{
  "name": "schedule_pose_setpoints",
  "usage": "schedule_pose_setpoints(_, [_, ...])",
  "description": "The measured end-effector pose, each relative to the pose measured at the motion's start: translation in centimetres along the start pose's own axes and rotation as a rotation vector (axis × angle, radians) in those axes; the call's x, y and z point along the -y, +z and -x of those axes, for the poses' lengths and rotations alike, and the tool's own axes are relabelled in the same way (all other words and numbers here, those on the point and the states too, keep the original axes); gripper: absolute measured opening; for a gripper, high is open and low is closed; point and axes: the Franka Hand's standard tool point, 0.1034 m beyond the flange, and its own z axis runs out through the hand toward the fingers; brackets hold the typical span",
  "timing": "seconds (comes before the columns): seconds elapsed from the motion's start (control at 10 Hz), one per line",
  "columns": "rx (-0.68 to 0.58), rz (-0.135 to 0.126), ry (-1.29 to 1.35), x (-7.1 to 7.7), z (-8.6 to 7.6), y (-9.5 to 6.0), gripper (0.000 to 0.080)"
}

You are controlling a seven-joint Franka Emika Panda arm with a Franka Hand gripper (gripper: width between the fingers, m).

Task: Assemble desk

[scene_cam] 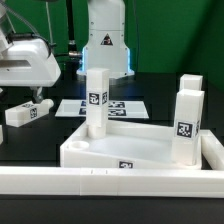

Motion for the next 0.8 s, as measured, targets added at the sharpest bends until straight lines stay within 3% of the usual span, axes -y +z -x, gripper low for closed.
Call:
schedule_pose_setpoints(0.2, [0.126, -0.021, 0.010, -0.7, 0.2, 0.5, 0.0648])
schedule_pose_setpoints(0.4, [0.231, 0.005, 0.011, -1.8, 0.1, 1.6, 0.0648])
schedule_pose_setpoints(0.6, [0.390, 0.007, 0.021, -2.8, 0.8, 2.5, 0.0648])
schedule_pose_setpoints(0.8, [0.501, 0.004, 0.030, -2.7, 1.0, 3.2, 0.0648])
